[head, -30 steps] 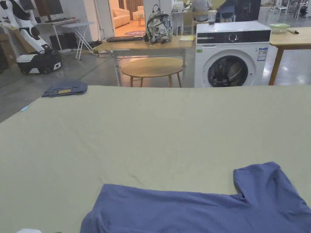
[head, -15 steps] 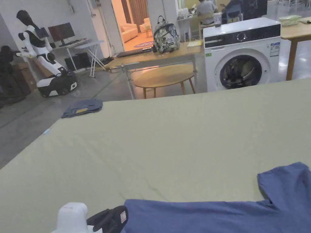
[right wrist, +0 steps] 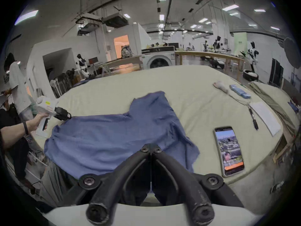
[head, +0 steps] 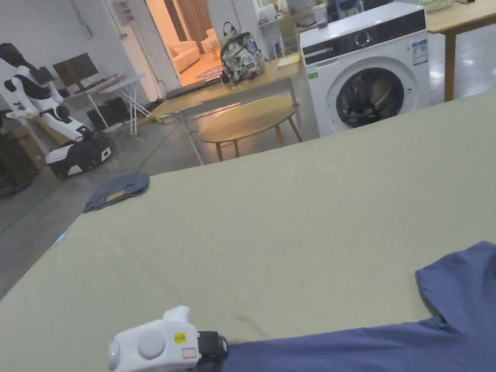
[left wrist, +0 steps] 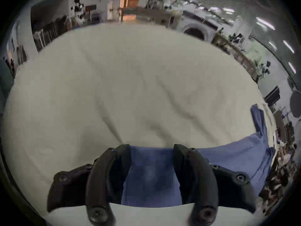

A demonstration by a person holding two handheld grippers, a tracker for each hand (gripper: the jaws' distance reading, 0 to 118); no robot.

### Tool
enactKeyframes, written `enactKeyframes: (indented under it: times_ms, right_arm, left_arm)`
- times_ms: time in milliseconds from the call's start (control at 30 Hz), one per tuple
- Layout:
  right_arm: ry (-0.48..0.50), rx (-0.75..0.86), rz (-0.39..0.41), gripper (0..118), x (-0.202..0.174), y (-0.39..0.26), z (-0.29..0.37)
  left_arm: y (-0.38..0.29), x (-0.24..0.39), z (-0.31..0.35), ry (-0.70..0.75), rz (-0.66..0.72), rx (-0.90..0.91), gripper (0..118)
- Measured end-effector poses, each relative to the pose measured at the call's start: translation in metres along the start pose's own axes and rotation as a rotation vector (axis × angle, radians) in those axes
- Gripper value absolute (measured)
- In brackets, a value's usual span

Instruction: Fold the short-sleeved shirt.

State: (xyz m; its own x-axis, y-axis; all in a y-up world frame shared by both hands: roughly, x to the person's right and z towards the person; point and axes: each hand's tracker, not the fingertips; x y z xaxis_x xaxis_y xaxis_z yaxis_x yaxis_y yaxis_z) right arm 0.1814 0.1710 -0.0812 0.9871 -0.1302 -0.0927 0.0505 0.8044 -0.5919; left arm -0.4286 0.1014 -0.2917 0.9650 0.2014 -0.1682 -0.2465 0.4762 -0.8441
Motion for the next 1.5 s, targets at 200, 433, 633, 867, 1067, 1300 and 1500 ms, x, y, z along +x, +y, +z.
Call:
enactKeyframes:
  times_ms: [200,433,633,867,1067,1300,1500]
  right_arm:
    - [0.022,-0.013,-0.049,0,0.021,0.031,-0.029]
    - [0.044,-0.298,-0.088,81,0.031,0.136,-0.168]
    - [-0.101,-0.571,0.051,48,0.028,0.128,-0.285]
    - [-0.045,-0.412,0.091,5,0.013,0.137,-0.226]
    - [0.079,-0.216,-0.001,4,0.028,0.123,-0.100]
    - [0.056,-0.215,-0.100,4,0.051,0.033,-0.008]
    - [0.017,-0.304,-0.074,5,0.049,-0.020,-0.028]
  left_arm:
    - [-0.003,0.007,-0.003,-0.022,-0.020,0.017,0]
    - [-0.003,0.017,0.004,0.007,-0.041,0.005,0]
    - [-0.006,0.019,0.010,-0.004,-0.039,0.010,0]
    - [-0.007,0.008,0.042,-0.148,0.029,0.095,0]
    - [-0.058,-0.019,0.143,-0.247,-0.069,0.270,0]
    - [-0.172,-0.039,0.189,-0.251,-0.019,0.237,0]
    - [-0.208,-0.048,0.134,-0.191,-0.021,0.113,0]
